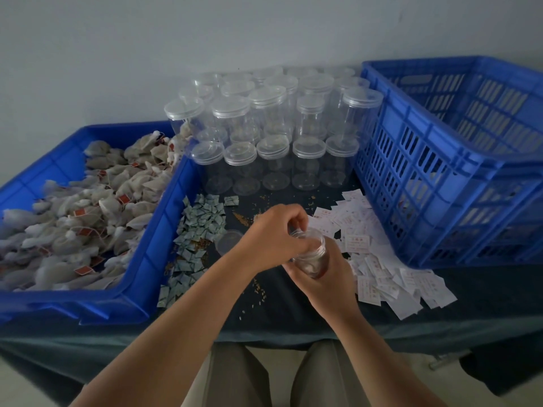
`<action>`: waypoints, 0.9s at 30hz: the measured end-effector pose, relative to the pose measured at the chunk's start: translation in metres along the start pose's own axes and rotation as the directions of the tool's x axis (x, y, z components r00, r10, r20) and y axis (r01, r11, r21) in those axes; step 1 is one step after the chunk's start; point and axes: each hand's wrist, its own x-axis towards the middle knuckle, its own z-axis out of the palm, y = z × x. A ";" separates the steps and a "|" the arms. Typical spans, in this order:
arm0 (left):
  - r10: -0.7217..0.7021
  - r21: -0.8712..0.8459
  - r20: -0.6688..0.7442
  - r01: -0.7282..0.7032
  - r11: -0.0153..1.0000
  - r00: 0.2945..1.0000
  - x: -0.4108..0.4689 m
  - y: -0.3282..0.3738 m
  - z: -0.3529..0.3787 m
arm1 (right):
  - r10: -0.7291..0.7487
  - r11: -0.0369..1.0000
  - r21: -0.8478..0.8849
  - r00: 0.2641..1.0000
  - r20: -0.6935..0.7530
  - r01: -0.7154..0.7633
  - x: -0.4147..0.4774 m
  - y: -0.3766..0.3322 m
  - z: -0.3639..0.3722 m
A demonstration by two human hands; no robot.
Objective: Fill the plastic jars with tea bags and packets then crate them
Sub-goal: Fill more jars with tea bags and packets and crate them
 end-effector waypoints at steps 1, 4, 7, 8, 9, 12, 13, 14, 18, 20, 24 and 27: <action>0.054 0.023 -0.029 -0.053 0.998 0.998 -0.001 0.000 0.001 | -0.005 1.000 0.007 1.000 0.000 0.005 0.000 0.000 0.000; 0.110 0.071 0.019 -0.112 0.991 0.994 -0.003 -0.001 -0.007 | 0.009 1.000 0.002 1.000 -0.003 -0.009 0.000 0.004 0.002; 0.047 0.049 0.223 -0.059 0.997 0.974 -0.003 -0.001 -0.023 | -0.012 1.000 0.012 1.000 0.013 0.011 -0.001 0.006 0.001; 0.029 0.046 0.255 -0.042 0.998 0.967 -0.001 -0.001 -0.025 | -0.036 0.999 0.008 0.999 0.023 0.036 -0.001 0.006 0.001; 0.008 0.048 0.267 -0.022 0.999 0.964 0.000 -0.001 -0.025 | -0.051 0.999 0.005 0.998 0.034 0.051 -0.001 0.005 0.001; -0.032 0.065 0.264 0.015 0.998 0.964 0.001 0.005 -0.020 | -0.055 0.998 0.021 0.997 0.045 0.054 0.000 0.004 0.001; -0.020 0.074 0.264 0.000 0.997 0.964 0.001 0.007 -0.020 | -0.050 0.998 0.026 0.998 0.044 0.049 0.000 0.005 0.000; 0.003 0.069 0.275 -0.023 0.997 0.961 0.001 0.007 -0.023 | -0.043 0.999 0.031 0.998 0.044 0.041 0.000 0.005 0.000; 0.068 -0.081 0.361 -0.041 0.996 0.930 -0.003 0.002 -0.041 | -0.010 0.999 0.053 1.000 0.023 0.009 -0.001 0.002 0.000; 0.050 -0.153 0.274 -0.008 0.988 0.960 -0.005 -0.005 -0.044 | -0.007 0.997 0.071 1.000 0.015 0.006 -0.001 0.001 0.001; -0.195 -0.008 -0.114 0.195 0.981 0.974 -0.001 -0.043 -0.051 | -0.034 0.998 0.044 0.999 0.013 0.034 -0.001 0.000 0.001; -0.402 0.452 -0.082 0.394 0.801 0.912 -0.002 -0.081 -0.042 | -0.041 0.999 0.026 0.999 0.018 0.041 -0.001 0.002 0.002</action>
